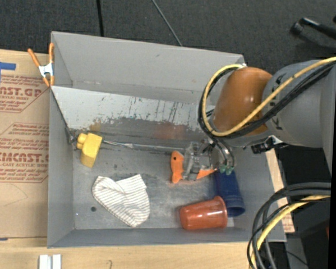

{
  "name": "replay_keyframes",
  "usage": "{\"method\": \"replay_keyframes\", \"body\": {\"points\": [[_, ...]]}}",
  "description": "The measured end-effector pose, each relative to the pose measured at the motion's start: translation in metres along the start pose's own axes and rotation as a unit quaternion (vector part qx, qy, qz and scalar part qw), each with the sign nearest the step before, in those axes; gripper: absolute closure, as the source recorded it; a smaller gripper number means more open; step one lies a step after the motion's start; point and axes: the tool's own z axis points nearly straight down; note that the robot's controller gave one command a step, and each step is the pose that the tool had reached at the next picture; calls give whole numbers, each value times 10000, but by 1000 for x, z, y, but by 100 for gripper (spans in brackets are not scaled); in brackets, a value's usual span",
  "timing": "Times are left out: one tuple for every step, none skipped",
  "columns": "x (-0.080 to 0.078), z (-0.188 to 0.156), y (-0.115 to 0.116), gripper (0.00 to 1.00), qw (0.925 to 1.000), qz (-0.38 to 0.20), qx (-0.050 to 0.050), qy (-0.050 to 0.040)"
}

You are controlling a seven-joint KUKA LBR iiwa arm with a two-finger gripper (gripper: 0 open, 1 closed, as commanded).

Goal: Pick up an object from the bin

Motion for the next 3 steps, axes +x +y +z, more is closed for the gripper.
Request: {"method": "replay_keyframes", "body": {"points": [[27, -13, 30, 100, 9978, -654, -32, 42], [28, -24, 23, 100, 9974, -715, -26, 42], [48, -47, 68, 0, 9959, -907, -29, 34]]}}
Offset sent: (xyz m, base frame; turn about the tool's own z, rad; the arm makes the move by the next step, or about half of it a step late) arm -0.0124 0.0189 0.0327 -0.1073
